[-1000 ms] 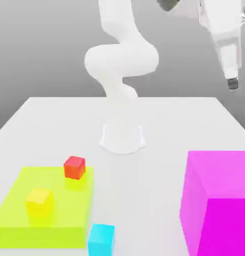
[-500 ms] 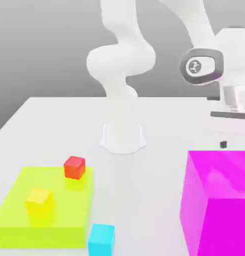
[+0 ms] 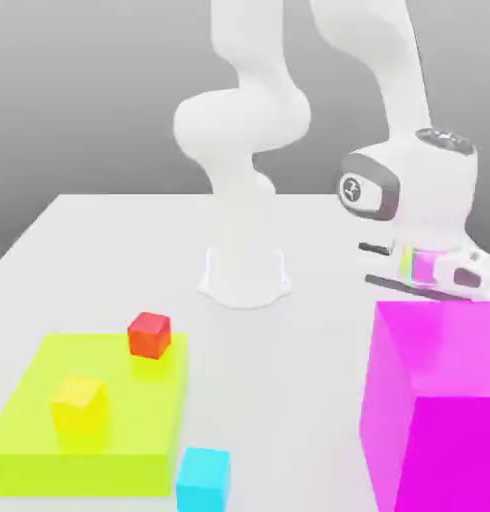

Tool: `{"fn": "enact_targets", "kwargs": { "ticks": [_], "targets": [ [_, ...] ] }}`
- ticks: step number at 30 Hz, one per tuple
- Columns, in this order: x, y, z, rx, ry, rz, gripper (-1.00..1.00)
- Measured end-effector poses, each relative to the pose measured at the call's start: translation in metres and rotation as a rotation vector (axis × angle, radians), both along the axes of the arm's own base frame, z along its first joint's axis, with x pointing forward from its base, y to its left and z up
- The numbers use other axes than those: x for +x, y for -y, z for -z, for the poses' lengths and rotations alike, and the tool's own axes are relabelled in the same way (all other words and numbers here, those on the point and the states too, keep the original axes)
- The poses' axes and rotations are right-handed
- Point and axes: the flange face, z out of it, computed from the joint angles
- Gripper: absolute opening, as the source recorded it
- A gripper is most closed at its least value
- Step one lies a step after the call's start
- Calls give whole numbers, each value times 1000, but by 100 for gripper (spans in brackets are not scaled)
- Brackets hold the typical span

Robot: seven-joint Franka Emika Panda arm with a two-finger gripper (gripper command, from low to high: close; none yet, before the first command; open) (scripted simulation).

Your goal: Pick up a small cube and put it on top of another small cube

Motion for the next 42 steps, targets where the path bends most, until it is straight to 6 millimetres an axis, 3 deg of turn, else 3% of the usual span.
{"fn": "enact_targets", "kwargs": {
  "ticks": [5, 6, 13, 20, 23, 26, 27, 29, 34, 38, 42],
  "targets": [
    [-1, 0, 45, 0, -2, -6, 0],
    [-1, 1, 50, 0, -2, -6, -100],
    [-1, 1, 49, -2, -3, -7, -100],
    [-1, -1, -10, 3, 2, -8, -100],
    [14, -39, -61, 112, 86, -21, -100],
    [43, -60, -132, 242, 200, 19, -100],
    [53, -57, -152, 268, 229, 40, -100],
    [75, -23, -174, 262, 256, 116, -100],
    [111, 98, -200, 188, 269, 347, -100],
    [109, 199, -211, 135, 254, 543, -100],
    [82, 291, -211, 93, 215, 740, -100]
  ]
}}
